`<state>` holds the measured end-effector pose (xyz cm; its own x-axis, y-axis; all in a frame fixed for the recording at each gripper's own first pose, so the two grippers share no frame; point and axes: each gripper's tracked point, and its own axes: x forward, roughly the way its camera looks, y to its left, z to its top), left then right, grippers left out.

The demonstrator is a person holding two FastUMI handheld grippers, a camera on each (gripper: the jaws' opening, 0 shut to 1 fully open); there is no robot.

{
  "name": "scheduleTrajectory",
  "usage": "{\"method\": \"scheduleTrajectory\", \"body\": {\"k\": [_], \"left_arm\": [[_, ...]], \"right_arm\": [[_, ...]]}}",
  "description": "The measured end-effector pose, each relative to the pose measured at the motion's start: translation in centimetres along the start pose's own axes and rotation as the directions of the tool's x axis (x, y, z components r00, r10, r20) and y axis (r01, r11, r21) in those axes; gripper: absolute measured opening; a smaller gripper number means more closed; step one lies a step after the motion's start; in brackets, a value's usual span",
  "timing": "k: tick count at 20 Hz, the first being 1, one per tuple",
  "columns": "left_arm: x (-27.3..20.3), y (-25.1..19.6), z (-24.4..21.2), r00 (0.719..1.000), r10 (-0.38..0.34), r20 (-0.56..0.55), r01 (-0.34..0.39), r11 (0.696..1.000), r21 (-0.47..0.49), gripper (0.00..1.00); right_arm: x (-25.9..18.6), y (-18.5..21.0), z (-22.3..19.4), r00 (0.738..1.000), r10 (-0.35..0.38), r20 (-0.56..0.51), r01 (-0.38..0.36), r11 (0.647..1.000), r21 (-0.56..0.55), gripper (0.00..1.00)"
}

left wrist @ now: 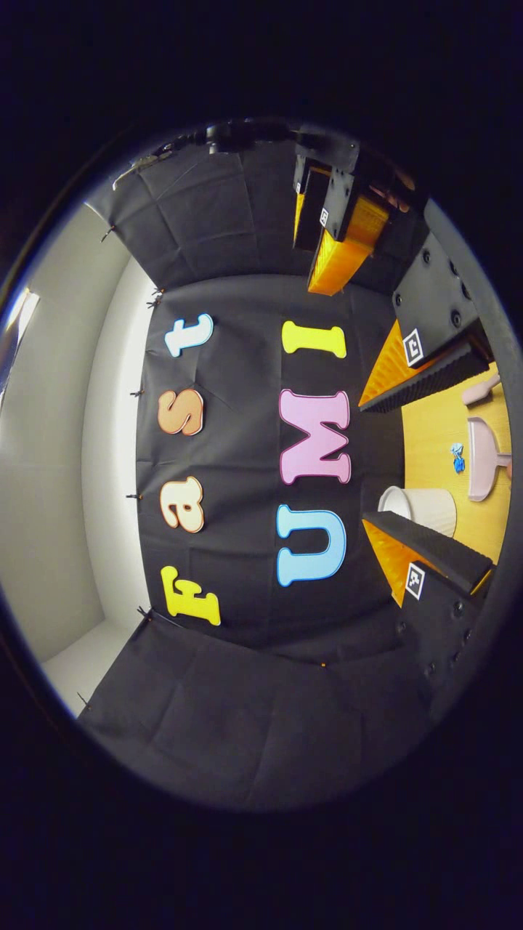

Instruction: Pick up the small broom and dustpan from the desktop, sweep the trash into the dustpan with the broom, and then empty the trash into the garbage bin.

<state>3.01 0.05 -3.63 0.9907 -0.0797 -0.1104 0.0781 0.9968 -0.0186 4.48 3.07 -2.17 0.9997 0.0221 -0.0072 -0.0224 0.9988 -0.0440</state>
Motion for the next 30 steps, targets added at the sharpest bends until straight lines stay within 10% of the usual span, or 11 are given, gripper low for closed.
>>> {"method": "scheduleTrajectory", "body": {"k": [8, 12, 18, 23, 28, 30], "left_arm": [[3.4, -0.4, -8.1, 0.961, -0.126, -0.246, 0.116, 0.992, -0.054, 0.8], [5.8, -1.8, -16.6, 0.843, -0.244, -0.479, 0.125, 0.956, -0.266, 0.81], [7.6, -1.7, -28.1, 0.41, -0.234, -0.882, -0.056, 0.958, -0.28, 0.83], [10.1, -3.3, -27.2, 0.144, -0.195, -0.97, -0.05, 0.978, -0.204, 0.83], [14.2, -3.1, -24.7, 0.008, -0.175, -0.985, -0.032, 0.984, -0.175, 0.83], [14.1, -3.3, -24.6, -0.023, -0.186, -0.982, -0.045, 0.982, -0.185, 0.83]], "right_arm": [[4.3, 2.8, -7.2, 0.985, -0.007, -0.173, 0.015, 0.999, 0.04, 0.97], [7.4, 3.7, -17.6, 0.901, 0.061, -0.43, -0.022, 0.995, 0.095, 0.97], [5.6, 2.3, -35.4, 0.473, 0.16, -0.867, 0.122, 0.962, 0.244, 0.99], [2.4, 3.7, -42.8, 0.179, 0.187, -0.966, 0.156, 0.964, 0.216, 0.99], [-1.1, 4.5, -48.8, -0.053, 0.156, -0.986, 0.144, 0.979, 0.147, 0.99], [-1.4, 4.2, -50.0, -0.088, 0.123, -0.988, 0.125, 0.986, 0.111, 0.99]]}}
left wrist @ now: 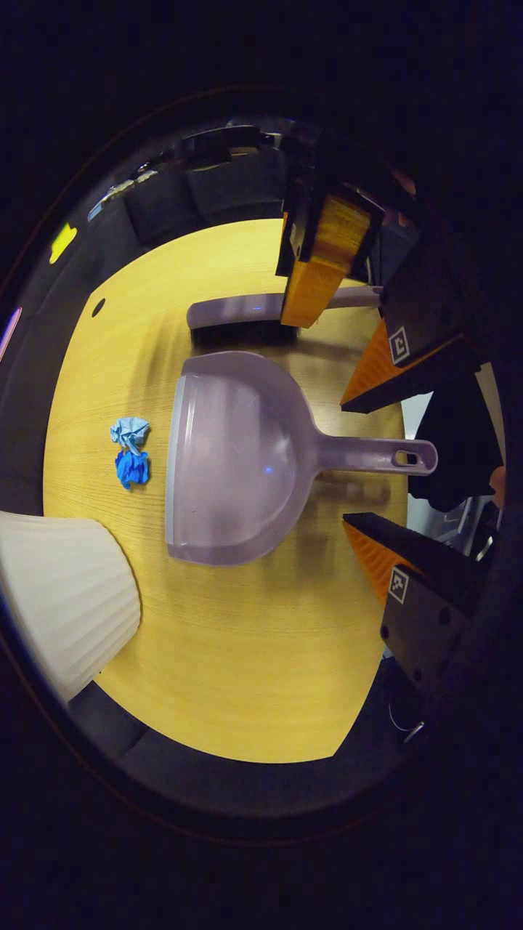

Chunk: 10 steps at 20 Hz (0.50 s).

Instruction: Pick up the small broom and dustpan from the desktop, sweep the trash into the dustpan with the broom, and then empty the trash into the garbage bin.

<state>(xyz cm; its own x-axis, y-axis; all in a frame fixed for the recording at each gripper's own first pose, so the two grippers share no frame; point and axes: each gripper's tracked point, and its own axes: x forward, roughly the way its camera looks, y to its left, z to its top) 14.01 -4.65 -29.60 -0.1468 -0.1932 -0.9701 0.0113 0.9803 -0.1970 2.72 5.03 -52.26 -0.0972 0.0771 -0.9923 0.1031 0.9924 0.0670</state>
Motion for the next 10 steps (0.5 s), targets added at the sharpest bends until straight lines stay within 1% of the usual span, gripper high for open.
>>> {"method": "scheduleTrajectory", "body": {"k": [2, 4, 5, 6, 8, 10], "left_arm": [[0.4, 0.1, 0.4, 1.0, 0.0, -0.02, 0.0, 1.0, -0.006, 0.83], [0.2, 0.3, 1.1, 1.0, 0.012, -0.022, -0.012, 1.0, -0.001, 0.83], [0.3, 0.1, 1.5, 1.0, 0.006, -0.021, -0.006, 1.0, 0.006, 0.83], [0.8, 0.3, 1.5, 1.0, 0.015, -0.025, -0.015, 1.0, 0.008, 0.83], [1.5, 0.6, 1.9, 0.999, 0.027, -0.026, -0.027, 0.999, 0.019, 0.83], [2.1, 0.5, 2.2, 0.999, 0.031, -0.035, -0.031, 0.999, 0.021, 0.83]], "right_arm": [[1.0, -0.4, -0.3, 0.999, -0.028, -0.036, 0.028, 1.0, 0.002, 0.99], [2.1, -0.8, -0.6, 0.996, -0.046, -0.08, 0.048, 0.999, 0.021, 0.99], [2.7, -1.1, -0.6, 0.994, -0.056, -0.091, 0.059, 0.998, 0.027, 0.99], [3.3, -1.3, -0.6, 0.992, -0.075, -0.103, 0.078, 0.997, 0.02, 0.99], [4.2, -1.3, -0.7, 0.987, -0.083, -0.135, 0.085, 0.996, 0.01, 0.99], [4.8, -1.5, -0.4, 0.987, -0.093, -0.131, 0.095, 0.995, 0.008, 0.99]]}}
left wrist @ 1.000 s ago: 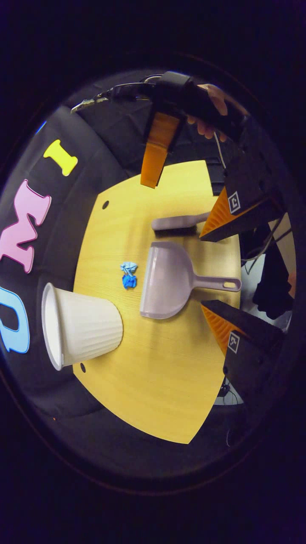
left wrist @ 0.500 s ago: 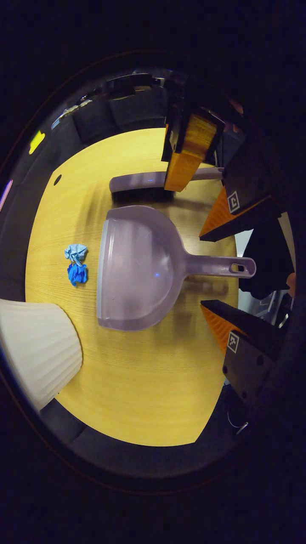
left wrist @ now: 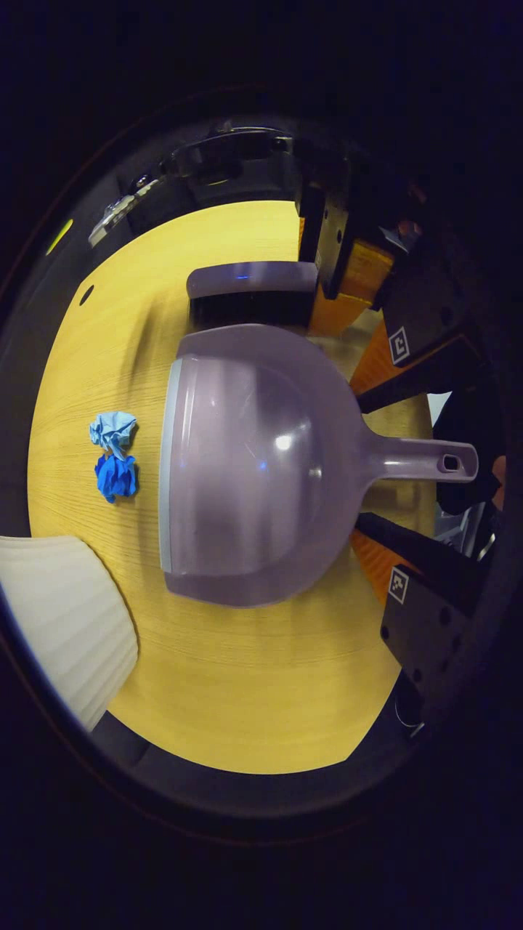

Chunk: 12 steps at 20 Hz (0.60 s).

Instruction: Pick up the small broom and dustpan from the desktop, sweep the trash into the dustpan with the broom, and then empty the trash into the garbage bin.

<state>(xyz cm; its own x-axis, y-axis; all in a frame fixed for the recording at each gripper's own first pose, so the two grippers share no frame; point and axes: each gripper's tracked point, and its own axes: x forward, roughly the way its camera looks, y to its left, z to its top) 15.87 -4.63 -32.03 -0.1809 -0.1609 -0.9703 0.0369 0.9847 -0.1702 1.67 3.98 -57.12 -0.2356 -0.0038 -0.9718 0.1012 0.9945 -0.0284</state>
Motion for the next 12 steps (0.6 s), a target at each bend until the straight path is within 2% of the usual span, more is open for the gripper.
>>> {"method": "scheduleTrajectory", "body": {"k": [3, 4, 6, 7, 8, 9, 10, 11, 12], "left_arm": [[0.6, -0.1, 0.8, 1.0, 0.001, -0.004, -0.001, 1.0, 0.013, 0.83], [1.0, 0.0, 1.0, 1.0, 0.005, 0.002, -0.005, 1.0, 0.021, 0.83], [1.4, 0.1, 1.4, 1.0, 0.011, 0.007, -0.012, 0.999, 0.036, 0.83], [1.4, 0.1, 1.6, 1.0, 0.014, 0.006, -0.014, 0.999, 0.037, 0.8], [1.6, 0.1, 1.5, 1.0, 0.013, 0.008, -0.013, 0.999, 0.036, 0.67], [1.8, 0.2, 1.5, 1.0, 0.021, 0.003, -0.022, 0.999, 0.037, 0.6], [2.0, 0.3, 1.4, 1.0, 0.021, -0.003, -0.021, 0.999, 0.035, 0.48], [2.2, 0.2, 1.3, 1.0, 0.018, -0.013, -0.018, 0.999, 0.035, 0.44], [2.2, 0.3, 1.2, 1.0, 0.016, -0.021, -0.015, 0.999, 0.038, 0.33]], "right_arm": [[0.6, 0.1, -0.4, 1.0, -0.005, -0.031, 0.004, 1.0, -0.013, 0.99], [0.9, 0.0, -0.4, 0.999, -0.007, -0.038, 0.007, 1.0, -0.005, 0.96], [1.2, -0.3, -0.4, 0.999, -0.017, -0.041, 0.017, 1.0, -0.001, 0.76], [0.8, -0.2, -0.3, 0.999, -0.018, -0.042, 0.019, 1.0, 0.006, 0.69], [1.2, -0.3, -0.2, 0.999, -0.019, -0.039, 0.019, 1.0, 0.008, 0.59], [1.2, -0.3, -0.2, 0.999, -0.021, -0.043, 0.021, 1.0, 0.003, 0.53], [1.0, -0.3, -0.3, 0.999, -0.017, -0.047, 0.016, 1.0, -0.003, 0.44], [0.9, -0.4, -0.4, 0.998, -0.014, -0.054, 0.013, 1.0, -0.009, 0.43], [0.9, -0.3, -0.5, 0.998, -0.006, -0.061, 0.005, 1.0, -0.018, 0.45]]}}
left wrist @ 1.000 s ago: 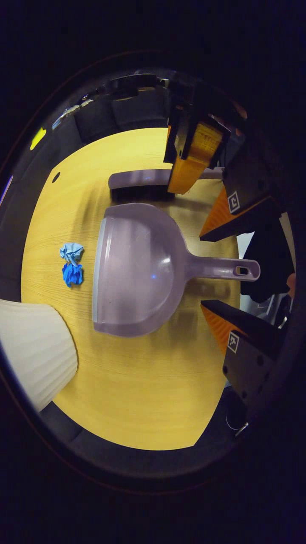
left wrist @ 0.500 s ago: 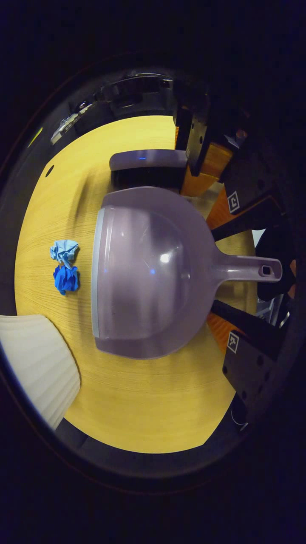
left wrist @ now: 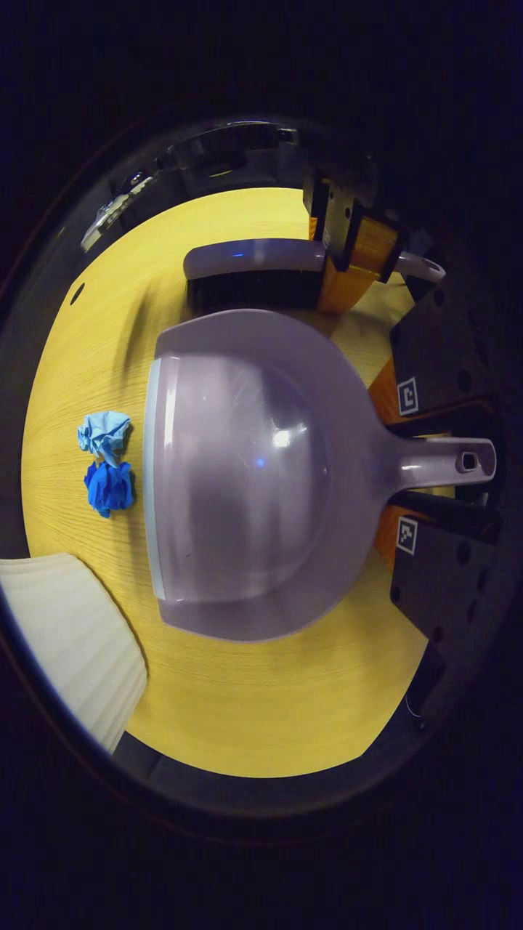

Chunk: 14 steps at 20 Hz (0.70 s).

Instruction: Pick up the small broom and dustpan from the desktop, sweep the trash into the dustpan with the broom, and then empty the trash into the garbage bin.

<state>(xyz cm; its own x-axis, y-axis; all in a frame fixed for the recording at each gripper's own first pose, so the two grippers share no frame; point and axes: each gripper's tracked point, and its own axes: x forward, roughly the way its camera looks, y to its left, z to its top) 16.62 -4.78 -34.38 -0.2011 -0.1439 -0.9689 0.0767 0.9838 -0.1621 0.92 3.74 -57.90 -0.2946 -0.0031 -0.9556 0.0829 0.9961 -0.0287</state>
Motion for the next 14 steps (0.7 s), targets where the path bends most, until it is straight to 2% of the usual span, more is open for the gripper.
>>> {"method": "scheduleTrajectory", "body": {"k": [1, 2, 3, 4, 5, 6, 8, 9, 10, 14], "left_arm": [[0.2, 0.0, -0.1, 1.0, 0.002, -0.011, -0.002, 1.0, 0.019, 0.32], [-0.1, 0.1, -0.1, 1.0, 0.0, -0.018, 0.001, 0.999, 0.046, 0.27], [0.0, 0.4, -0.2, 1.0, 0.01, -0.027, -0.008, 0.997, 0.076, 0.3], [0.0, 0.5, -0.2, 1.0, 0.012, -0.023, -0.01, 0.996, 0.087, 0.29], [0.0, 0.7, -0.6, 0.999, 0.009, -0.036, -0.006, 0.995, 0.096, 0.27], [-0.1, 0.8, -0.7, 0.999, 0.002, -0.033, 0.001, 0.995, 0.102, 0.28], [0.0, 1.2, -0.8, 1.0, -0.013, -0.024, 0.016, 0.992, 0.128, 0.23], [-0.4, 1.5, -1.1, 1.0, -0.019, -0.019, 0.022, 0.989, 0.146, 0.27], [-0.6, 1.8, -1.2, 1.0, -0.025, -0.014, 0.027, 0.986, 0.162, 0.23], [-1.6, 3.8, -2.1, 1.0, -0.004, 0.021, -0.001, 0.967, 0.253, 0.22]], "right_arm": [[0.0, 0.1, 0.0, 1.0, 0.008, 0.003, -0.008, 1.0, -0.012, 0.45], [0.1, 0.3, 0.1, 1.0, 0.027, 0.014, -0.027, 0.999, -0.019, 0.41], [0.0, 0.5, 0.2, 0.999, 0.043, 0.029, -0.042, 0.999, -0.028, 0.41], [-0.1, 0.7, 0.3, 0.997, 0.068, 0.038, -0.066, 0.997, -0.034, 0.36], [-0.4, 0.8, 0.4, 0.995, 0.088, 0.05, -0.086, 0.996, -0.037, 0.36], [-0.8, 0.4, 0.4, 0.995, 0.082, 0.064, -0.08, 0.996, -0.035, 0.32], [-2.0, 0.0, 0.8, 0.991, 0.09, 0.101, -0.086, 0.995, -0.05, 0.32], [-2.6, -0.5, 1.3, 0.989, 0.081, 0.125, -0.074, 0.996, -0.055, 0.21], [-3.7, -0.6, 1.6, 0.985, 0.089, 0.146, -0.08, 0.994, -0.071, 0.26], [-7.4, -1.3, 5.7, 0.966, 0.083, 0.247, -0.041, 0.984, -0.171, 0.25]]}}
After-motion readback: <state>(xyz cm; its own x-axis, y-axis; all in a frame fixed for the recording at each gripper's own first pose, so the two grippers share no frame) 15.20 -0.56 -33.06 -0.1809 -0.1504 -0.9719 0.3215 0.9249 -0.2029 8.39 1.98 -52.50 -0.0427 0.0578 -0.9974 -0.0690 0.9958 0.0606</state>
